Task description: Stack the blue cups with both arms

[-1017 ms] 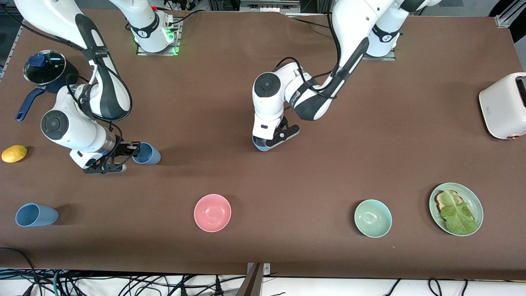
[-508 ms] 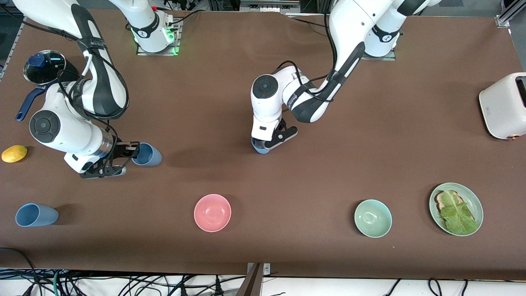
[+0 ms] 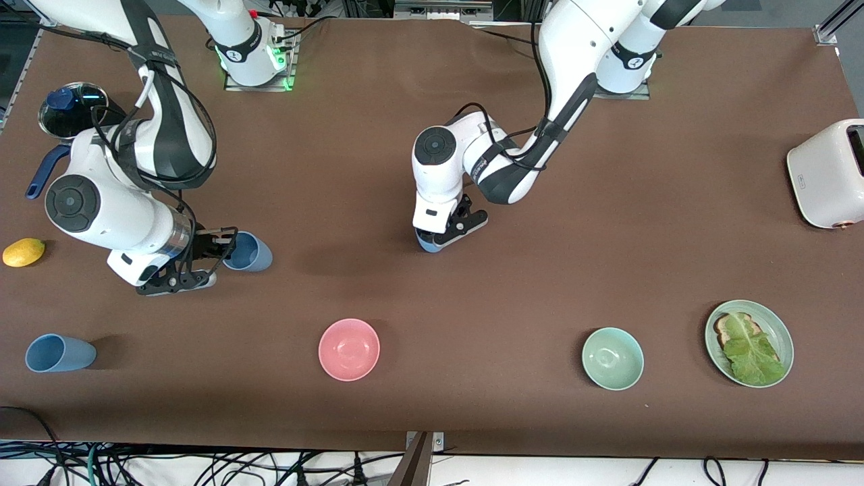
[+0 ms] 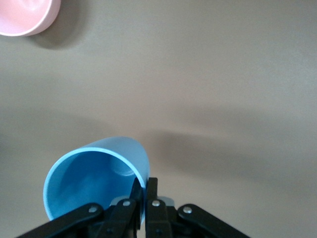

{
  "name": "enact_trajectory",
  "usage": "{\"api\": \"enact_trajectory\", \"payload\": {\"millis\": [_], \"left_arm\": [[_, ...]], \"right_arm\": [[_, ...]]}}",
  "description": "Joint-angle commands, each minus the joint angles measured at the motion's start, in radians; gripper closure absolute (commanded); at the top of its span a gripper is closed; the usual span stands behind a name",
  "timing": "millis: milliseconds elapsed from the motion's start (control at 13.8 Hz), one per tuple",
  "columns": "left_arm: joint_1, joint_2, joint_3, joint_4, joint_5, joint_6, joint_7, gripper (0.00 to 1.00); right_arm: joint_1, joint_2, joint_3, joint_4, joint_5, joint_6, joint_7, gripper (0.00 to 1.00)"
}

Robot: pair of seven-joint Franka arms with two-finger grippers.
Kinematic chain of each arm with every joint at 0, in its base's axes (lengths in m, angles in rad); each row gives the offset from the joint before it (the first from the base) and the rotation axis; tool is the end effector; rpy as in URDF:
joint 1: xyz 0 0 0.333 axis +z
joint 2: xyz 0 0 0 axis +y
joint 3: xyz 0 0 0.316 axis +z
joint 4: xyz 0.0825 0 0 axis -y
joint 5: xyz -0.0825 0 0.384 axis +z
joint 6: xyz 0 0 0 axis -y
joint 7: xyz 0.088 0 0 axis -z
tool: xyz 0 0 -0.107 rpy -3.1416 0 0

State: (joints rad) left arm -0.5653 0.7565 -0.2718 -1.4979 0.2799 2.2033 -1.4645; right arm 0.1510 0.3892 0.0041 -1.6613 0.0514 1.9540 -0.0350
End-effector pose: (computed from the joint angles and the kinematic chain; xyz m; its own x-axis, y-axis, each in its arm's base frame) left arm 0.5069 -0.5001 0.2306 0.8634 0.5033 0.0343 0.5042 -0.8633 -0.0234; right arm 0.6440 0.1039 0.3751 0.9810 0.1692 -0.0951 0.1650 -0.9850 -0.0505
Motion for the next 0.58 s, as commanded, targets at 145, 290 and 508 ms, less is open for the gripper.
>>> {"api": "enact_trajectory", "payload": {"millis": [145, 290, 508], "left_arm": [[-0.007, -0.011, 0.008, 0.033, 0.073, -0.005, 0.033, 0.02], [-0.004, -0.038, 0.006, 0.03, 0.07, -0.011, 0.079, 0.02], [-0.001, -0.071, 0.008, 0.008, 0.07, -0.019, 0.14, 0.02]], "right_arm": [[0.018, 0.016, -0.001, 0.107, -0.005, -0.122, 0.001, 1.0], [0.021, 0.014, -0.003, 0.136, -0.007, -0.17, 0.0, 1.0], [0.032, 0.007, -0.001, 0.234, -0.004, -0.327, 0.042, 1.0]]}}
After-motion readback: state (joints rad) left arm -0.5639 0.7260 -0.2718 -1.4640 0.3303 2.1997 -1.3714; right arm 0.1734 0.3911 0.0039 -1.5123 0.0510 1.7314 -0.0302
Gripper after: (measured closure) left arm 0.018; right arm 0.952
